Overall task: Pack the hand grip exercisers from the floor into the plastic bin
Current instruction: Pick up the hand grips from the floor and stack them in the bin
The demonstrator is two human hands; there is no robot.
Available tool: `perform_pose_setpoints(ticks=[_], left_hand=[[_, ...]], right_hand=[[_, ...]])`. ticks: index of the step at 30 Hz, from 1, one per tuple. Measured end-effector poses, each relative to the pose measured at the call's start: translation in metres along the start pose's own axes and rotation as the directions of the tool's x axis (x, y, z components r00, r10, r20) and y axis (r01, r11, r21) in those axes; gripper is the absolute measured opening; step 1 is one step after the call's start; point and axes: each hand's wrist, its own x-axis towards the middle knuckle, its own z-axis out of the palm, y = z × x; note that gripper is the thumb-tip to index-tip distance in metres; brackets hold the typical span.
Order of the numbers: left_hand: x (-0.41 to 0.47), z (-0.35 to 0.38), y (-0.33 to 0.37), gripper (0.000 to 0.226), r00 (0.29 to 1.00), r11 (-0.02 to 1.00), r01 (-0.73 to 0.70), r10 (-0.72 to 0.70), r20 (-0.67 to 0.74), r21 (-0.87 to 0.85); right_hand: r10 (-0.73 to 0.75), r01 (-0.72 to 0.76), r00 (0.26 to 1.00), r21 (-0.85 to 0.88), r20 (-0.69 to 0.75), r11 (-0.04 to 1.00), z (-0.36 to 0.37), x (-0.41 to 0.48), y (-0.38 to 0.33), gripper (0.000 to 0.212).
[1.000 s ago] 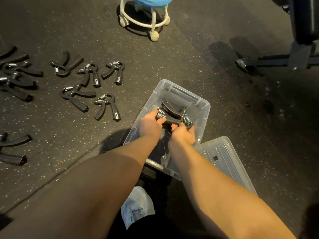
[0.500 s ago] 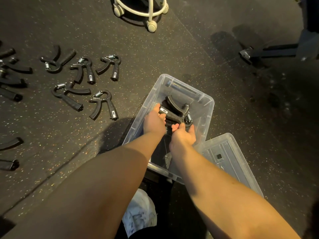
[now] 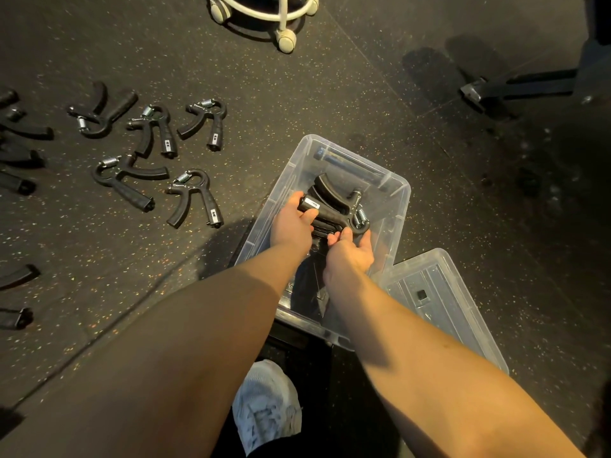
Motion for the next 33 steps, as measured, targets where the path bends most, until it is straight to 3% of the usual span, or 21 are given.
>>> perform_pose_setpoints(ticks=[8, 12, 17, 21, 24, 27, 30, 33], left_hand=[[0.002, 0.005, 0.004, 0.025, 0.998, 0.997, 0.05, -0.047, -0.045, 0.062], [0.003, 0.004, 0.004, 0.011, 0.996, 0.994, 0.09, -0.089, -0.03, 0.059], [0.011, 0.009, -0.009, 0.044, 0.988, 0.986, 0.157, -0.156, -0.011, 0.064], [-0.018, -0.011, 0.032, 0.042, 0.99, 0.99, 0.127, -0.13, 0.048, 0.063], [-0.031, -0.033, 0.054, 0.054, 0.991, 0.993, 0.115, -0.114, 0.074, -0.003], [-0.041, -0.065, 0.073, 0.05, 0.997, 0.997, 0.056, -0.053, 0.057, -0.044], [-0.046, -0.106, 0.08, 0.045, 0.999, 0.995, 0.027, -0.03, -0.028, -0.098], [-0.052, -0.153, 0.072, 0.042, 0.991, 0.987, 0.058, -0.075, -0.112, -0.151]], right_hand=[[0.007, -0.007, 1.0, -0.029, 0.0, 1.0, 0.002, 0.0, -0.003, 0.058], [0.044, -0.043, 0.999, -0.019, 0.002, 0.999, 0.001, -0.004, -0.005, 0.059], [0.107, -0.106, 0.994, -0.008, 0.022, 0.994, 0.001, -0.022, -0.013, 0.061], [0.036, -0.03, 0.996, -0.078, 0.085, 0.997, 0.0, -0.041, -0.022, 0.065], [-0.031, 0.051, 0.986, -0.121, 0.162, 0.991, 0.004, -0.06, -0.034, 0.054], [-0.056, 0.11, 0.955, -0.171, 0.293, 0.979, 0.017, -0.087, -0.045, 0.058], [-0.093, 0.241, 0.878, -0.264, 0.469, 0.934, 0.038, -0.122, -0.051, 0.058], [-0.039, 0.346, 0.779, -0.378, 0.625, 0.859, 0.062, -0.159, -0.047, 0.058]])
